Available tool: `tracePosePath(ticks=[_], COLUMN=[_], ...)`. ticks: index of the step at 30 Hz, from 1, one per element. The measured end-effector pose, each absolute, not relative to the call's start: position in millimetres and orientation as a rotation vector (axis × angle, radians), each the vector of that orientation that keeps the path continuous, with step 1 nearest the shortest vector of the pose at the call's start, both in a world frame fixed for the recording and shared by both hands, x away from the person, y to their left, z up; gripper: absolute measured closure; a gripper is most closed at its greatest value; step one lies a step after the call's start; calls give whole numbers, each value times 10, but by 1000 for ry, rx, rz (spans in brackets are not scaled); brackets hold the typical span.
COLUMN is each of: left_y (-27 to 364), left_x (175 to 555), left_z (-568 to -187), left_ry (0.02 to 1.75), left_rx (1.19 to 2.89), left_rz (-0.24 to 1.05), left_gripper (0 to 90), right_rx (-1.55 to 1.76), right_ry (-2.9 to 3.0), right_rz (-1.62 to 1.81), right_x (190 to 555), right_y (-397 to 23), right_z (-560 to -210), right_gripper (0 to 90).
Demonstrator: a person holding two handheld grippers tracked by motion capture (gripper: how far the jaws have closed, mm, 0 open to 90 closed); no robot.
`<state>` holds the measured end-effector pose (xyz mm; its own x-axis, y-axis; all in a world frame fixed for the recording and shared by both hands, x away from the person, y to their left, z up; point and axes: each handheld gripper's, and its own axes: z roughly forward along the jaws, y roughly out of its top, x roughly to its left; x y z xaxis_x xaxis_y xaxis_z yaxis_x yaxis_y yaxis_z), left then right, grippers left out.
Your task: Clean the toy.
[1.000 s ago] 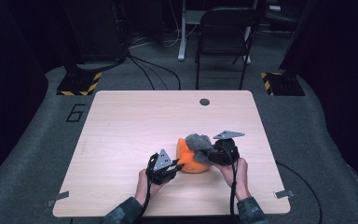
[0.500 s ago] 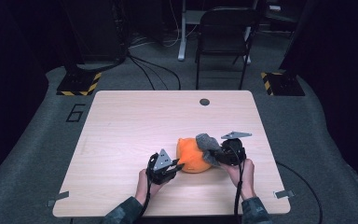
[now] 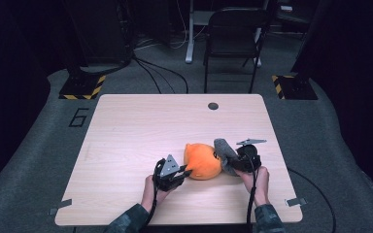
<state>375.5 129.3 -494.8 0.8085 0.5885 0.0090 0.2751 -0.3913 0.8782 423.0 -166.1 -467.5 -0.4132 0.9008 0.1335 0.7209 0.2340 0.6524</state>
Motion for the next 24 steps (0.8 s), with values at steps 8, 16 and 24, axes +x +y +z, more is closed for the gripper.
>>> tracePosePath(ticks=[8, 16, 24], left_y=[1296, 1304, 1321], left_x=[3767, 3766, 3786], left_z=[-4956, -4953, -4954], left_ry=[645, 640, 646], left_rx=[1983, 1985, 1978], left_rz=[392, 391, 388], left_gripper=[757, 757, 757], right_rx=[1586, 1545, 1382], right_ry=[2263, 2207, 2206], right_rz=[784, 839, 1041], right_x=[4297, 4248, 4031], right_y=[-1737, -1765, -1520], right_z=[-4908, -4674, -4105], right_gripper=[688, 728, 735])
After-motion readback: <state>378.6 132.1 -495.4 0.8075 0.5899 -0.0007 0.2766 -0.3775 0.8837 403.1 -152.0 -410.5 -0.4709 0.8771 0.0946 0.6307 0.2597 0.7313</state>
